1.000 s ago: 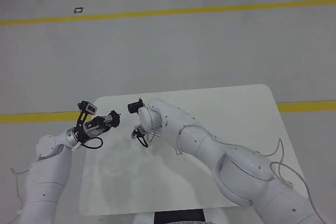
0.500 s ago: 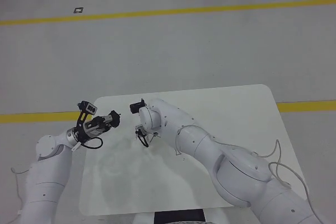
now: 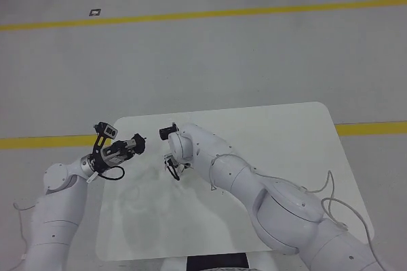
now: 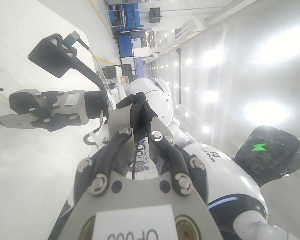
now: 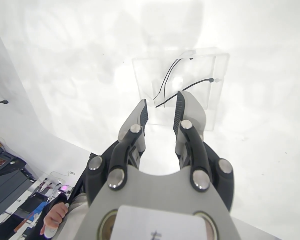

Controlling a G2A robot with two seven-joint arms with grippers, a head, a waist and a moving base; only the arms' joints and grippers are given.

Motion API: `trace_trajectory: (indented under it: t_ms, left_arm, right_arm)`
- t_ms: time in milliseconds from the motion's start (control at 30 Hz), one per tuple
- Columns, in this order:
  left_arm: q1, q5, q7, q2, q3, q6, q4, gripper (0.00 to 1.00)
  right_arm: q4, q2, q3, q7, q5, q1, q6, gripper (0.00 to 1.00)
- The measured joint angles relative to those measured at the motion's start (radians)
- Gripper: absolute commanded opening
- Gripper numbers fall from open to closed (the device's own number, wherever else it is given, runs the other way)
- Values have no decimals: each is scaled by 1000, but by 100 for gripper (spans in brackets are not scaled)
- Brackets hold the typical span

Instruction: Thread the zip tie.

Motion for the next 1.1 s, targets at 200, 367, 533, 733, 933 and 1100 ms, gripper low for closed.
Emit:
trace_trajectory:
  t_ms: [200, 367, 533, 733, 933, 1100]
  left_arm:
    - [0, 0, 0, 0, 0, 0, 0, 0]
    - [0, 0, 0, 0, 0, 0, 0, 0]
    - [0, 0, 0, 0, 0, 0, 0, 0]
    - [0, 0, 0, 0, 0, 0, 0, 0]
    - [0, 0, 0, 0, 0, 0, 0, 0]
    - [0, 0, 0, 0, 0, 0, 0, 0]
  right_arm:
    - [37, -20, 1, -14, -7, -6, 0, 13]
    - [71, -37, 1, -20, -12, -9, -3, 13]
    - [98, -53, 1, -23, -16, -9, -11, 13]
    - [107, -59, -6, -14, -32, -10, -12, 16]
    - [103, -60, -12, 7, -36, -13, -5, 16]
    - [100, -59, -18, 34, -37, -18, -5, 9]
